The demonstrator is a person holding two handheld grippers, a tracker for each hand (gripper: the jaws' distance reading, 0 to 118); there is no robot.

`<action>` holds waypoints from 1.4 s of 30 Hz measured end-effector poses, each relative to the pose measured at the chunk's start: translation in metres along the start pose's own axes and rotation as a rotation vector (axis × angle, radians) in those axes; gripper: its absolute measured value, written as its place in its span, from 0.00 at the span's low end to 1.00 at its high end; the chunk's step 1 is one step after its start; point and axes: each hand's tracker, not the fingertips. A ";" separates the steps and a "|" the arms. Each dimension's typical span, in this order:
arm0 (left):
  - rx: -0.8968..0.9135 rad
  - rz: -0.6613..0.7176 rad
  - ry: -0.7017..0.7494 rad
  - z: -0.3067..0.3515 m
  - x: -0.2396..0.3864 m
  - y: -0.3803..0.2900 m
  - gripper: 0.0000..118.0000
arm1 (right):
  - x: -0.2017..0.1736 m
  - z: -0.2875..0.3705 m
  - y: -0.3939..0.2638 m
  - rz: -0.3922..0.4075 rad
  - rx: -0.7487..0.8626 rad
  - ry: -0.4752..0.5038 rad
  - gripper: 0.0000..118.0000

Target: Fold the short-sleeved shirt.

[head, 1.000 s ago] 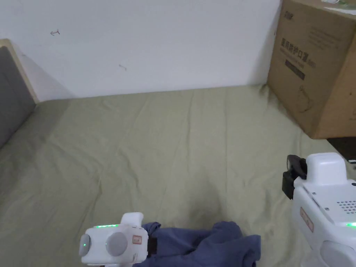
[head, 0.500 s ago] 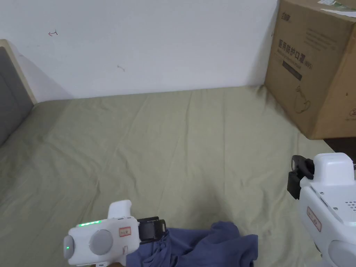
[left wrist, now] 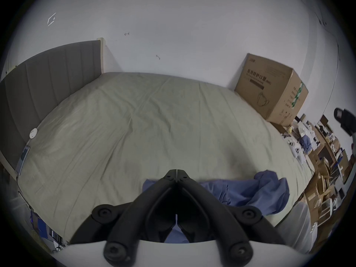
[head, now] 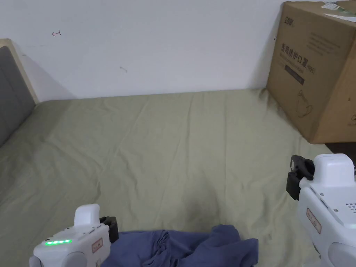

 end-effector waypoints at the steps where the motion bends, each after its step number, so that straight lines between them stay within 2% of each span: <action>1: -0.021 -0.006 0.000 -0.004 0.003 -0.005 0.00 | 0.000 0.000 0.000 0.000 -0.003 0.001 0.00; 9: -0.219 -0.129 -0.034 -0.051 0.047 -0.054 0.00 | 0.004 -0.001 -0.005 0.004 -0.016 0.000 0.00; 14: -0.282 -0.185 -0.076 -0.068 0.083 -0.075 0.00 | 0.010 -0.002 -0.010 0.000 -0.027 -0.010 0.00; 17: -0.274 -0.206 -0.048 -0.074 0.099 -0.079 0.00 | 0.014 -0.002 -0.011 0.001 -0.036 -0.018 0.00; 24: -0.298 -0.076 -0.093 -0.072 0.082 -0.067 0.00 | 0.016 0.000 -0.012 -0.021 -0.035 -0.024 0.00; 28: -0.197 0.056 -0.198 -0.039 0.061 -0.033 0.00 | 0.011 0.002 -0.008 -0.023 -0.026 -0.015 0.00; 31: -0.136 0.104 -0.249 -0.011 0.035 -0.003 0.00 | 0.004 0.003 -0.005 -0.019 -0.017 -0.001 0.00; 35: -0.150 0.161 -0.301 0.011 -0.004 0.025 0.01 | -0.005 0.002 -0.002 -0.008 -0.009 0.017 0.00; 36: -0.141 0.190 -0.300 0.015 -0.016 0.028 0.05 | -0.008 0.002 -0.002 -0.007 -0.009 0.022 0.00; 37: -0.142 0.223 -0.309 0.016 -0.028 0.029 0.20 | -0.010 0.001 -0.002 -0.007 -0.008 0.025 0.00; 40: -0.226 0.318 -0.315 0.008 -0.061 0.026 0.84 | -0.017 -0.001 -0.002 -0.005 -0.011 0.036 0.00; 41: -0.257 0.344 -0.304 0.004 -0.069 0.022 0.91 | -0.019 -0.002 -0.002 -0.002 -0.014 0.039 0.00; 42: -0.279 0.368 -0.298 -0.001 -0.077 0.017 0.92 | -0.021 -0.003 -0.003 0.002 -0.018 0.042 0.00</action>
